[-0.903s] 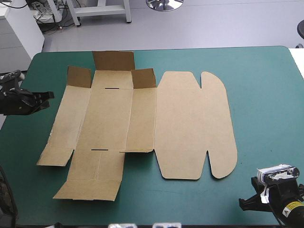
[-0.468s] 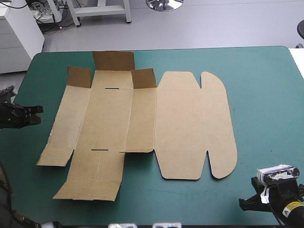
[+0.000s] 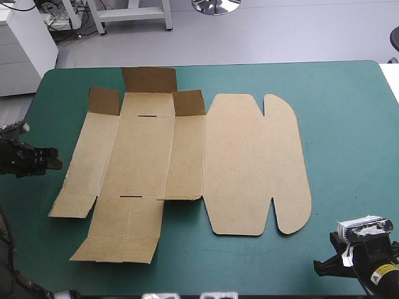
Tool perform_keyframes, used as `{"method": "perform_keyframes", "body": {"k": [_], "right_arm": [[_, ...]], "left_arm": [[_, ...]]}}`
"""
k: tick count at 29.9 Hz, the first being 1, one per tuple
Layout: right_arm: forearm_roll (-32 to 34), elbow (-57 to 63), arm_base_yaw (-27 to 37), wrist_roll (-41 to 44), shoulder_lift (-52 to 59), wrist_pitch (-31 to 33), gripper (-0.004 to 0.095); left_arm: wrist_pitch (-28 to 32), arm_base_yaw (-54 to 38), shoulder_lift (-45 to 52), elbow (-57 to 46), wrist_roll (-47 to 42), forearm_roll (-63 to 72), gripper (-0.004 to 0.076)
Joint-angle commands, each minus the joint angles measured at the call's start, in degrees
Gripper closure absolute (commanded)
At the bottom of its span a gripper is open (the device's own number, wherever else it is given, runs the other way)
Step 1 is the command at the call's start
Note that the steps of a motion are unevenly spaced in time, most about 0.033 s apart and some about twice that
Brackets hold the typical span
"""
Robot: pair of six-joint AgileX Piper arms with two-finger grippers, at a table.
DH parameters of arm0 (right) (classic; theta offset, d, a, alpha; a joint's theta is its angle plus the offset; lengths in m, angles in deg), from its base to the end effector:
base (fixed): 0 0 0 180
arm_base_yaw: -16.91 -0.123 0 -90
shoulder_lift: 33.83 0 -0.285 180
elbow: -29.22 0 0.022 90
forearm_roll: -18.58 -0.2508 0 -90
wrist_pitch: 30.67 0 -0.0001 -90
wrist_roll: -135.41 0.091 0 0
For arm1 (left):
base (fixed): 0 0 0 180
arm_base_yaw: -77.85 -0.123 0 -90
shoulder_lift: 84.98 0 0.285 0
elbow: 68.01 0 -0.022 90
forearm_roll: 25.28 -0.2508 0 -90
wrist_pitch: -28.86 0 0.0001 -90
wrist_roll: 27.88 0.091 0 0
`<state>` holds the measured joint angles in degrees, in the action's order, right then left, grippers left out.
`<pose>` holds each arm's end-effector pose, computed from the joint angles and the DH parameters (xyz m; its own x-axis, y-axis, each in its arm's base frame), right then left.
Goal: Fold the box
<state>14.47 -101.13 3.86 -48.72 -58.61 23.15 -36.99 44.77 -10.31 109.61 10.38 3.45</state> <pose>0.0458 0.0160 0.2747 -0.5939 -0.1681 -0.7868 -0.2875 0.9577 0.0124 0.3018 0.1489 0.2618 -0.9317 -0.1431 -0.3339 -0.0309 0.9470 -0.3198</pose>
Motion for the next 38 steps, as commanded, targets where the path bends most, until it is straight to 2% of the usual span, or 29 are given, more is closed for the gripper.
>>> {"method": "perform_keyframes", "body": {"k": [1,20,38], "right_arm": [[0.23,-1.28,0.37,-0.3,-0.58,-3.26,0.0908],[0.23,-1.28,0.37,-0.3,-0.58,-3.26,0.0908],[0.23,-1.28,0.37,-0.3,-0.58,-3.26,0.0908]], "left_arm": [[-1.43,-0.09,1.62,1.26,1.51,1.95,0.023],[-8.43,-0.09,-9.43,1.2,6.77,11.2,0.0252],[-8.43,3.26,-12.4,0.66,5.26,14.51,0.0252]]}}
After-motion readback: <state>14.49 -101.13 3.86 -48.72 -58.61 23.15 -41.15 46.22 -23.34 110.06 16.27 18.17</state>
